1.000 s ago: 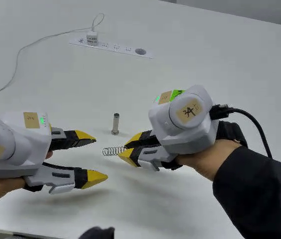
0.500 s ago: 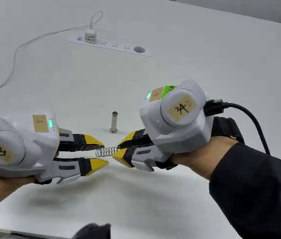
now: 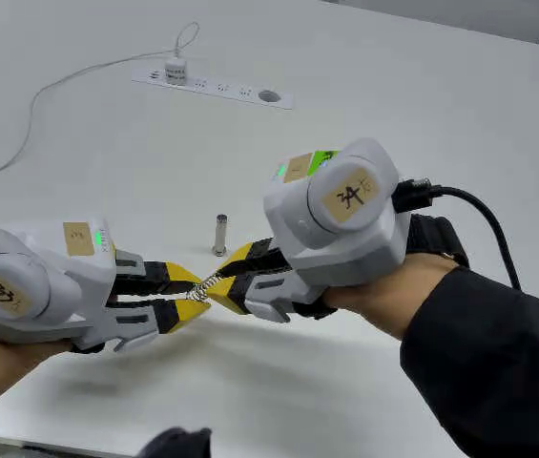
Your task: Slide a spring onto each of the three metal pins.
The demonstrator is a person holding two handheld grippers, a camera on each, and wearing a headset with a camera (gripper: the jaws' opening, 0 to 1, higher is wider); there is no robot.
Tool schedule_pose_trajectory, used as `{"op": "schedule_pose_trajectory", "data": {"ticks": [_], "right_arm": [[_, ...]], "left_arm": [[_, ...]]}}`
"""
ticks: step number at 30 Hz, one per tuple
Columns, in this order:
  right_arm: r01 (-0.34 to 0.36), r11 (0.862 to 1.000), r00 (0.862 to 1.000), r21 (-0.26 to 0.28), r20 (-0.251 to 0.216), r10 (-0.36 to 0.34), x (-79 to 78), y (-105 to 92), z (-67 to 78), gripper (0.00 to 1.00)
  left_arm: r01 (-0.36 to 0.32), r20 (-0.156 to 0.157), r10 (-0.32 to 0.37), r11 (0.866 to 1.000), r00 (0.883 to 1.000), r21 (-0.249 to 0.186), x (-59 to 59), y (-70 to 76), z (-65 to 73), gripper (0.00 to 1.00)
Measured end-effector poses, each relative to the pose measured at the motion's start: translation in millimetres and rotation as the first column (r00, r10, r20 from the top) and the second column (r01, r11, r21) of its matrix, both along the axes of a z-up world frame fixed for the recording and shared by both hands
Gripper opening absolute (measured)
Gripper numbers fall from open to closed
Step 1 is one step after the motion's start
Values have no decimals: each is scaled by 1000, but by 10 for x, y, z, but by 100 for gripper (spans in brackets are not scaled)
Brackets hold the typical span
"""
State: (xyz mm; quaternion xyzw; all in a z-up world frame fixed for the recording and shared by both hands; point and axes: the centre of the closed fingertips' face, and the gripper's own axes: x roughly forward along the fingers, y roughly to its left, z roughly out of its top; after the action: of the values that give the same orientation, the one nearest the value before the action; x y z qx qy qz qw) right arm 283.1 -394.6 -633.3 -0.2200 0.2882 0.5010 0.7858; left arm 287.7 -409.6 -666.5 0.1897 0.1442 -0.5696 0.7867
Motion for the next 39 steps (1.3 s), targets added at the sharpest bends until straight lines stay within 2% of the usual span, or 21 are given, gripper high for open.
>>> {"op": "schedule_pose_trajectory", "data": {"ticks": [8,15,17,18,27,32,39], "right_arm": [[-20,1000,1000,7,11,20,-7,90,35,12],[-20,1000,1000,5,12,20,-2,80,38,12],[-16,1000,1000,5,13,16,3,74,42,12],[-13,1000,1000,5,17,13,14,67,47,12],[4,1000,1000,11,26,-4,67,10,94,12],[34,999,998,22,43,-35,178,-62,173,12],[87,995,993,42,76,-90,383,-168,322,12]], "left_arm": [[11,-9,-12,1000,1000,-16,-53,-49,18,12],[6,-19,-6,1000,1000,-27,-59,-58,23,12],[-5,-40,4,999,999,-36,-59,-59,29,14],[-13,-67,10,999,998,-44,-69,-63,31,16],[-47,-106,40,997,994,-60,-84,-11,28,28],[-102,-142,90,992,986,-76,-61,84,35,39],[-173,-175,153,979,973,-106,-41,212,77,46]]}}
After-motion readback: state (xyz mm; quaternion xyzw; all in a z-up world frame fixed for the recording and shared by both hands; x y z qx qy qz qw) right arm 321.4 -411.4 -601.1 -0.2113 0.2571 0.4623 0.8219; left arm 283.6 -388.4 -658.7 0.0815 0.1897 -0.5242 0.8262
